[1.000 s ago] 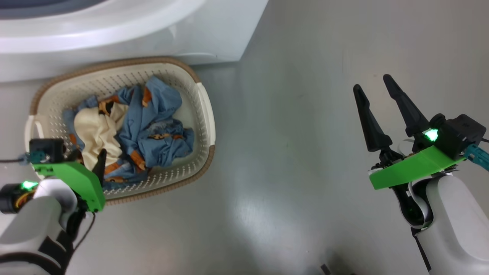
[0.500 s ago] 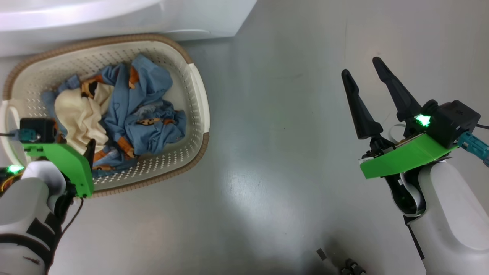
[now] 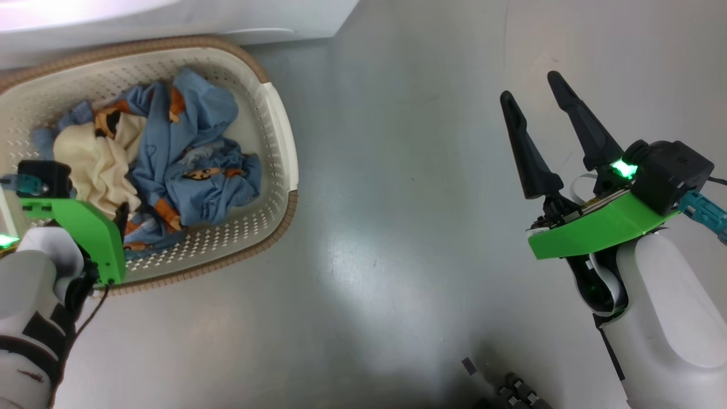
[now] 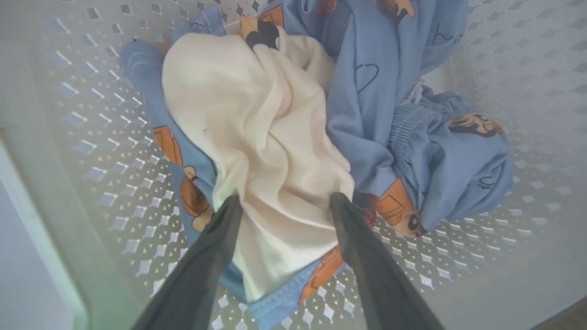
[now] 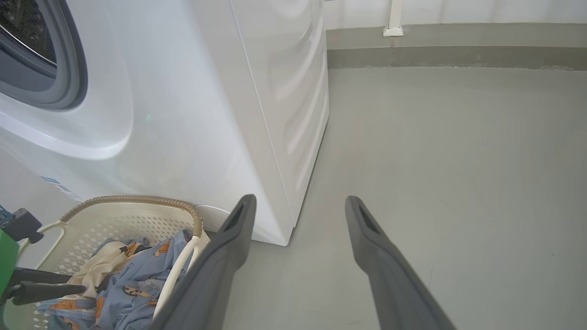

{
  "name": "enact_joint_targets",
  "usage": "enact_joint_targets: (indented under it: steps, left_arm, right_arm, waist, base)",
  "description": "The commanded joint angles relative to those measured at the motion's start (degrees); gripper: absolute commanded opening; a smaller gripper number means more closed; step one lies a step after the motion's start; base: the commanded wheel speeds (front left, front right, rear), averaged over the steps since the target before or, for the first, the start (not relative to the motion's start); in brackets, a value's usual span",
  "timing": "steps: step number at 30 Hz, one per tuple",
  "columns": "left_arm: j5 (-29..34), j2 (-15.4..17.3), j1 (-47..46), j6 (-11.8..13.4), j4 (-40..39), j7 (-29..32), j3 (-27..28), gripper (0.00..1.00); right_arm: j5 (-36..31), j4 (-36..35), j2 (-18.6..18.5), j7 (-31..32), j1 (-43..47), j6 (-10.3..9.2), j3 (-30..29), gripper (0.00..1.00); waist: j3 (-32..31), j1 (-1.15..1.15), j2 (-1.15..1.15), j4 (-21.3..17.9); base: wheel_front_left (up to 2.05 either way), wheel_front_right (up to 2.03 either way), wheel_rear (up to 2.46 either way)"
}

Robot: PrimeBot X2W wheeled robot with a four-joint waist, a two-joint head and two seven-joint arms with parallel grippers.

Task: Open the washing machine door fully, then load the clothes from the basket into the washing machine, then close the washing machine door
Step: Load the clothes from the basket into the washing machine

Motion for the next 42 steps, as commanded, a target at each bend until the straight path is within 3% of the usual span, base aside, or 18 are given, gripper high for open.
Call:
enact_joint_targets:
  steps: [1,8,11,12,28,42]
  left_arm:
    - [-0.70,2.80,-0.53,-0.08,-0.26,0.35,0.41,1.00]
    - [-1.92,3.48,-0.97,-0.08,-0.26,2.23,-1.87,1.00]
    - [-2.67,3.91,-0.89,-0.08,-0.06,2.36,-2.40,0.13]
    - [-2.90,4.05,-0.83,-0.08,-0.01,2.35,-2.58,0.00]
    - [-7.84,3.24,2.53,-0.08,-0.98,-2.25,-3.94,0.00]
    - [-12.15,3.45,7.13,-0.08,-5.28,-9.26,-6.63,0.00]
  right_arm:
    - [-0.22,-1.47,0.36,-0.48,0.84,0.09,1.23,1.00]
    - [-0.20,-1.61,0.84,-0.48,0.72,0.09,1.70,1.00]
    - [-0.21,-1.58,1.00,-0.48,0.59,0.09,2.01,1.00]
    - [-0.23,-1.59,1.04,-0.48,0.55,0.09,2.10,1.00]
    - [-0.05,-0.69,1.04,-0.48,1.96,0.09,1.42,1.00]
    - [0.72,1.35,0.50,-0.48,5.08,0.09,1.00,1.00]
  waist:
    - [0.49,0.00,0.00,-0.40]
    - [1.11,0.00,0.00,-1.16]
    - [1.06,0.00,0.00,-1.58]
    - [1.04,0.00,0.00,-1.70]
    - [-4.11,0.00,0.00,-0.31]
    - [-12.84,0.00,0.00,2.62]
  base:
    - [0.00,0.00,0.00]
    - [0.00,0.00,0.00]
    - [0.00,0.00,0.00]
    - [0.00,0.00,0.00]
    - [0.00,0.00,0.00]
    - [0.00,0.00,0.00]
